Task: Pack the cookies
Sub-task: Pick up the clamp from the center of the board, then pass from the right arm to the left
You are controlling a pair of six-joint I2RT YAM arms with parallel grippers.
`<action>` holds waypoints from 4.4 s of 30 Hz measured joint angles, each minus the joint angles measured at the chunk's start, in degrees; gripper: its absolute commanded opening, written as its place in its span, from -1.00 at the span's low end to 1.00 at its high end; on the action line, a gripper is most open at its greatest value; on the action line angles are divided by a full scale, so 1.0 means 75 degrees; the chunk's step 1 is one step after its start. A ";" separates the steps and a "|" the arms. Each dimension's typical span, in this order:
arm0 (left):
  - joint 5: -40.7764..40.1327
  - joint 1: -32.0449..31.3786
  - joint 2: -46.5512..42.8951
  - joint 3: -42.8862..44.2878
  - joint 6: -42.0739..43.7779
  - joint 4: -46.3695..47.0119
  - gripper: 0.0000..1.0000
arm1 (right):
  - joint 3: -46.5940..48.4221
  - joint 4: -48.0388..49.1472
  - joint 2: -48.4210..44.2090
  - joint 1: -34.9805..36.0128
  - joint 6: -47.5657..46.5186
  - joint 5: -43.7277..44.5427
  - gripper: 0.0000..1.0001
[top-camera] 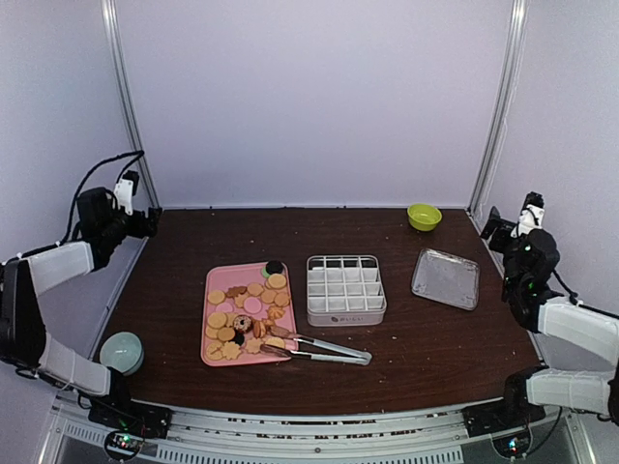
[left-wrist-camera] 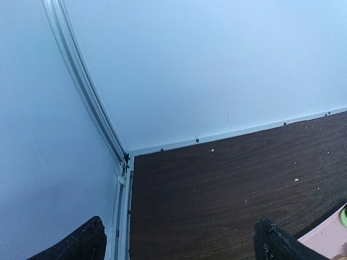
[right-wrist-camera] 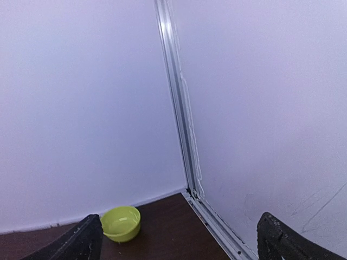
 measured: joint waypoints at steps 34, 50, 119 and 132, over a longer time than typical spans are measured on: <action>0.2261 -0.1582 -0.1253 0.1897 0.4316 -0.8854 0.96 | 0.4517 -0.6633 0.4211 0.7213 0.0965 -0.3445 0.33; 0.2261 -0.1763 -0.1565 0.1880 0.4599 -0.9203 0.96 | 0.4517 -0.6799 0.5286 0.7280 0.0705 -0.3724 -0.26; 0.2393 -0.4485 -0.2518 0.2891 0.5735 -1.1199 0.79 | 0.7644 -0.9346 0.5747 0.7979 -0.0373 -0.2349 -1.00; 0.1856 -0.5528 -0.2766 0.2818 0.6630 -1.0558 -0.06 | 1.0279 -1.0142 0.6502 0.8953 -0.0192 -0.0822 -1.00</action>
